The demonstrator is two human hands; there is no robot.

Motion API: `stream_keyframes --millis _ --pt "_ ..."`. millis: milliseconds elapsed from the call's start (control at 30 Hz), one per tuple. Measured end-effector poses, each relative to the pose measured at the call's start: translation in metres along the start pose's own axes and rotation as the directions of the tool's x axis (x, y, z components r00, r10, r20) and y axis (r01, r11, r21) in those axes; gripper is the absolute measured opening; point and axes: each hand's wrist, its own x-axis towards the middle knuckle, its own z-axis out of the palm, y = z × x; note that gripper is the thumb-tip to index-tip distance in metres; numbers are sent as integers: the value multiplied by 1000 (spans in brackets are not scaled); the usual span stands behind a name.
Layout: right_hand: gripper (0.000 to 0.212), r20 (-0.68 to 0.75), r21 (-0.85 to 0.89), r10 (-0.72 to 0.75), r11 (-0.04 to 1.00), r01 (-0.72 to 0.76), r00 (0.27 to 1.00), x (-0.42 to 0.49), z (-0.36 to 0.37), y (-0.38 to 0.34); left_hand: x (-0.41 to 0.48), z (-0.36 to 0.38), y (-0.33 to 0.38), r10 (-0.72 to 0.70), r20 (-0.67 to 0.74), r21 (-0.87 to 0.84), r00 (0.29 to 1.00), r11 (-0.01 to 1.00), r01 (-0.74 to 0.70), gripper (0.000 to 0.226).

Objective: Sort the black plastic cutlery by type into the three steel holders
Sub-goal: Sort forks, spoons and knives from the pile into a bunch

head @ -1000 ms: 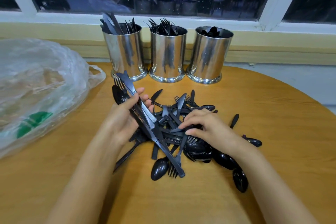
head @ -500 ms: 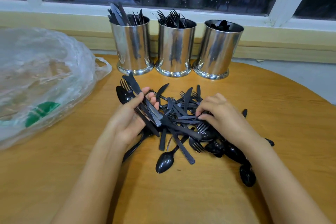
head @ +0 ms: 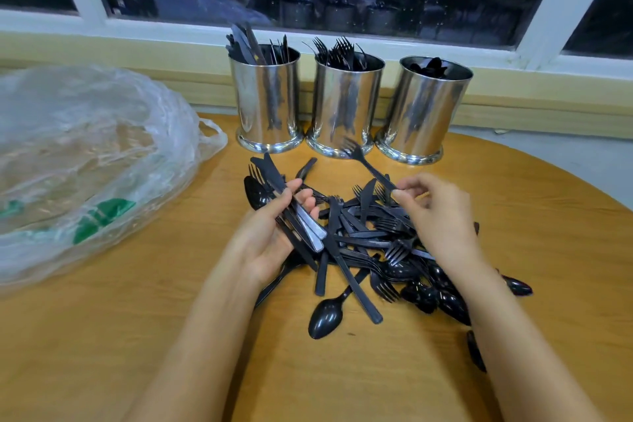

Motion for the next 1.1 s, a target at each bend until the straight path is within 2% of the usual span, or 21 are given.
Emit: stream_keyframes --millis 67,100,167,233,333,433,633,833,1100 --pt "9 161 341 118 925 -168 980 -11 9 -13 1 0 -1 14 3 14 1000 1000 -14 23" --pt "11 241 432 127 874 -223 962 -17 13 -19 1 1 -2 23 11 26 1000 999 -23 27" --pt "9 318 495 97 831 -253 943 -28 22 -30 1 2 -5 26 40 75 999 997 -29 40" --pt "5 330 503 80 828 -247 940 -34 31 -35 0 4 -6 15 62 145 998 989 -24 45" --pt "2 335 483 57 847 -223 941 -38 41 -37 -2 6 -7 21 80 127 997 991 -31 45" --pt "2 336 474 12 862 -180 942 -42 46 -35 -4 8 -7 25 72 129 997 991 -34 32" --pt "1 276 417 0 901 -119 961 -36 33 -27 -4 -2 10 129 -45 124 991 985 -123 22" --pt "4 287 214 -32 976 -32 957 13 33 -25 -3 -14 30 178 -160 64 971 983 -170 23" --pt "8 354 -62 -191 972 227 915 102 110 -38 -4 -17 34 165 -188 24 968 986 -164 23"
